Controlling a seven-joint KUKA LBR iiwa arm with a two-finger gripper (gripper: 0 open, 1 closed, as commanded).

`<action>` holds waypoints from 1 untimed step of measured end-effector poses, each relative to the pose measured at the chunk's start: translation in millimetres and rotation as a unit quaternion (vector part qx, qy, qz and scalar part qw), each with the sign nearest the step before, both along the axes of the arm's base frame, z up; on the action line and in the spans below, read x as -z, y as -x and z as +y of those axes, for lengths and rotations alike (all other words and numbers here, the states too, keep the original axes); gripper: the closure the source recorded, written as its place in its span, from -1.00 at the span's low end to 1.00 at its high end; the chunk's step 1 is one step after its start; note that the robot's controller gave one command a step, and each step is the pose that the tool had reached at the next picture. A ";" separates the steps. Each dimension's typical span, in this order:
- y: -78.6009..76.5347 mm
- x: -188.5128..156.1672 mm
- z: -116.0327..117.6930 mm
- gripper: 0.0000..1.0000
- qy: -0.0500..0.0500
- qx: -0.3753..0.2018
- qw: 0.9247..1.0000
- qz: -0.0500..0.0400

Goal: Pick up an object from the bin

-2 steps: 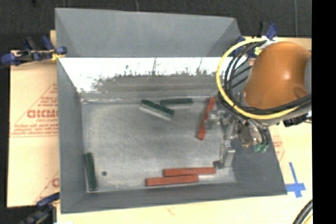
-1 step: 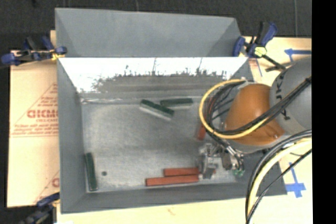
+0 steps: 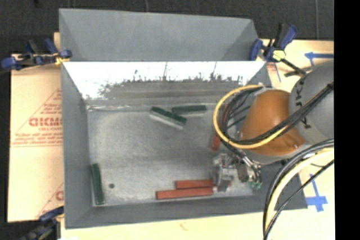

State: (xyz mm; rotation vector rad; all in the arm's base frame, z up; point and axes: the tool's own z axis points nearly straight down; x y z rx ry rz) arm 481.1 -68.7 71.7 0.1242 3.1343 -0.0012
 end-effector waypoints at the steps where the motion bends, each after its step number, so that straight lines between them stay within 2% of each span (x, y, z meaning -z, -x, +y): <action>1: 0.9 -52.8 1.6 1.00 -0.001 0.019 1.000 0.005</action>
Offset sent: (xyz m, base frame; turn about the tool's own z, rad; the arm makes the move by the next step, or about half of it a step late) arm 0.0445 -0.0529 0.0590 0.0249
